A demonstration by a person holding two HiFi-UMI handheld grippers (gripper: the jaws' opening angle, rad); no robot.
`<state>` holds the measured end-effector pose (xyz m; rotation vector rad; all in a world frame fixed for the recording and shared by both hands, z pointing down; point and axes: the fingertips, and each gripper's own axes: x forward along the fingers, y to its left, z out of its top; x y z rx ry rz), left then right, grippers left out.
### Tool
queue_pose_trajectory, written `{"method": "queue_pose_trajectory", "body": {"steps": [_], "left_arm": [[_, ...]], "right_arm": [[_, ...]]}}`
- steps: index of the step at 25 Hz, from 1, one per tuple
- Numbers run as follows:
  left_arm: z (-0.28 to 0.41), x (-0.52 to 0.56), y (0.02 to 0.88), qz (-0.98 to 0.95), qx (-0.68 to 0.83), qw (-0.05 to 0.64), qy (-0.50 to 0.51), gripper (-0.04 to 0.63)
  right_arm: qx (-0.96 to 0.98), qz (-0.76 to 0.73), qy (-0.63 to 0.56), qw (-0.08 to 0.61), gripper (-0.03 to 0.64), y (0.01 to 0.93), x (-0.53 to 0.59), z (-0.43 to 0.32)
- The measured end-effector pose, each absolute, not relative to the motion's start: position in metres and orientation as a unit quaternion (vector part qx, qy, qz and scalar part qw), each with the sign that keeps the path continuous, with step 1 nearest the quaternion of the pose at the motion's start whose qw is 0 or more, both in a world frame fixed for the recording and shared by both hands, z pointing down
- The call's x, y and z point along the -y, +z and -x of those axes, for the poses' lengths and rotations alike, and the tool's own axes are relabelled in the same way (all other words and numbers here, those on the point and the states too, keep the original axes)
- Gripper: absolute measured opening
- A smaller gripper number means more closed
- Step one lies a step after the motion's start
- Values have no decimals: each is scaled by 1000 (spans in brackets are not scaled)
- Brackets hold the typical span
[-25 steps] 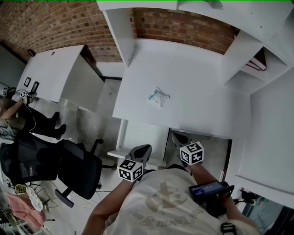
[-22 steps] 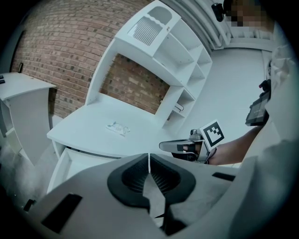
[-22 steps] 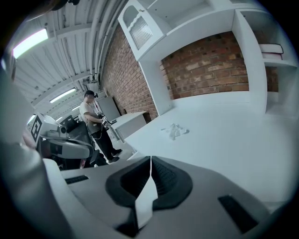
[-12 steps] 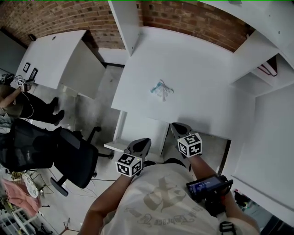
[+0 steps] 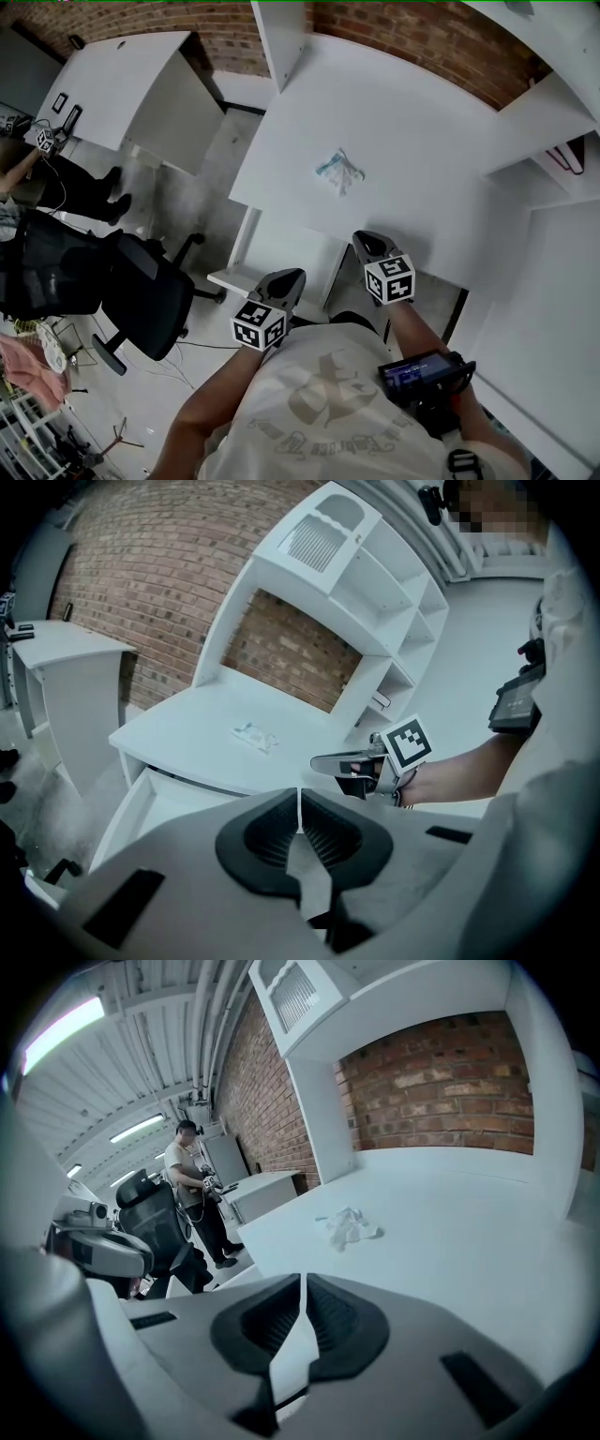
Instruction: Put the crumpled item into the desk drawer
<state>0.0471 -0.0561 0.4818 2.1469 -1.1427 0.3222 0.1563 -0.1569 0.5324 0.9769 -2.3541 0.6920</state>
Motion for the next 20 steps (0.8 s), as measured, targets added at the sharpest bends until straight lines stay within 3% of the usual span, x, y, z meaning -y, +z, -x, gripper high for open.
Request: {"method": "queue_pose_trajectory", "body": {"steps": [11, 14, 20], "left_arm": [[-38, 54, 486, -807, 462, 347, 120, 29], [-33, 56, 486, -802, 471, 348, 118, 29], [-26, 60, 484, -793, 484, 352, 113, 29]], "right_arm": [[865, -351, 251, 255, 34, 540, 188, -150], [867, -347, 247, 260, 108, 542, 200, -146], [868, -346, 241, 262, 146, 543, 223, -136]]}}
